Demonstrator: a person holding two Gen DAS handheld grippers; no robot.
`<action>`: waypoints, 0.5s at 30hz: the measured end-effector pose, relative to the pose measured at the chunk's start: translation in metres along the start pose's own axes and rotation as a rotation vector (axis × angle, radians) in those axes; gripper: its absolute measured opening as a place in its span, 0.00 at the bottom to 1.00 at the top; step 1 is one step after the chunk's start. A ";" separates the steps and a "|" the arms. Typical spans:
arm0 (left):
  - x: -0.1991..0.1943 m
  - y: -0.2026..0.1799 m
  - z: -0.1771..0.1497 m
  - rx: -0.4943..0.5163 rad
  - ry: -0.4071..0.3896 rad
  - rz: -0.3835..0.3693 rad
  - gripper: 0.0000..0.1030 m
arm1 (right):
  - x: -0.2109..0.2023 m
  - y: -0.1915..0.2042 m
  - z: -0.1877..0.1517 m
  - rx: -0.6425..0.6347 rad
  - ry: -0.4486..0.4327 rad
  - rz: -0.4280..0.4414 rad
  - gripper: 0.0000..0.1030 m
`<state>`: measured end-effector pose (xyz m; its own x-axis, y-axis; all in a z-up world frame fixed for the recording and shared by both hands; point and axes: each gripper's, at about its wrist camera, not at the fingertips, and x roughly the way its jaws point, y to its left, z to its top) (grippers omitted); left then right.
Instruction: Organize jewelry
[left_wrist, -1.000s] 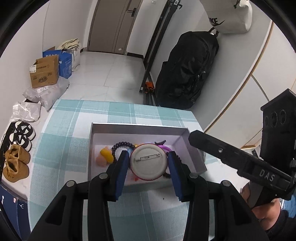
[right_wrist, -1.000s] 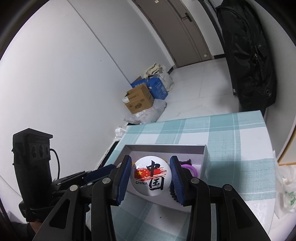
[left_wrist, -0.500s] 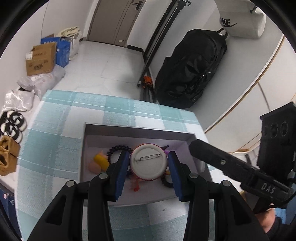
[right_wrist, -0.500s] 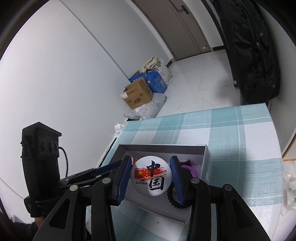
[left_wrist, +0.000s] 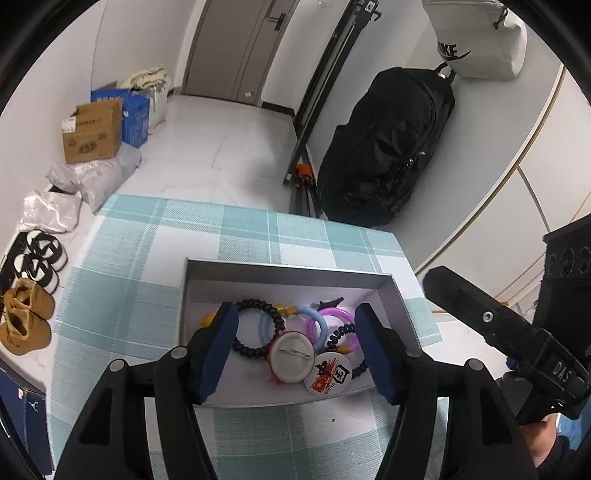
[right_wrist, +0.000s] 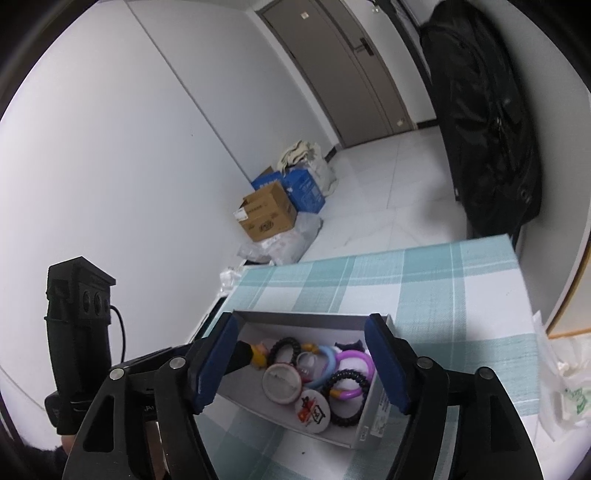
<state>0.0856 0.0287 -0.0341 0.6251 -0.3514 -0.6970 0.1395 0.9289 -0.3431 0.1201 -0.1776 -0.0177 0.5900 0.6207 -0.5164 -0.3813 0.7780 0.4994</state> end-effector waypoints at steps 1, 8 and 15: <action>-0.002 0.000 0.000 0.002 -0.011 0.008 0.59 | -0.002 0.002 0.000 -0.013 -0.010 -0.003 0.73; -0.015 -0.001 -0.003 0.017 -0.064 0.047 0.60 | -0.014 0.016 -0.004 -0.090 -0.065 -0.030 0.77; -0.030 -0.004 -0.010 0.045 -0.115 0.086 0.62 | -0.026 0.026 -0.012 -0.145 -0.098 -0.046 0.79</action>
<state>0.0590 0.0343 -0.0181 0.7199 -0.2569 -0.6448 0.1146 0.9602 -0.2546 0.0858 -0.1723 0.0008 0.6732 0.5773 -0.4621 -0.4471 0.8155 0.3675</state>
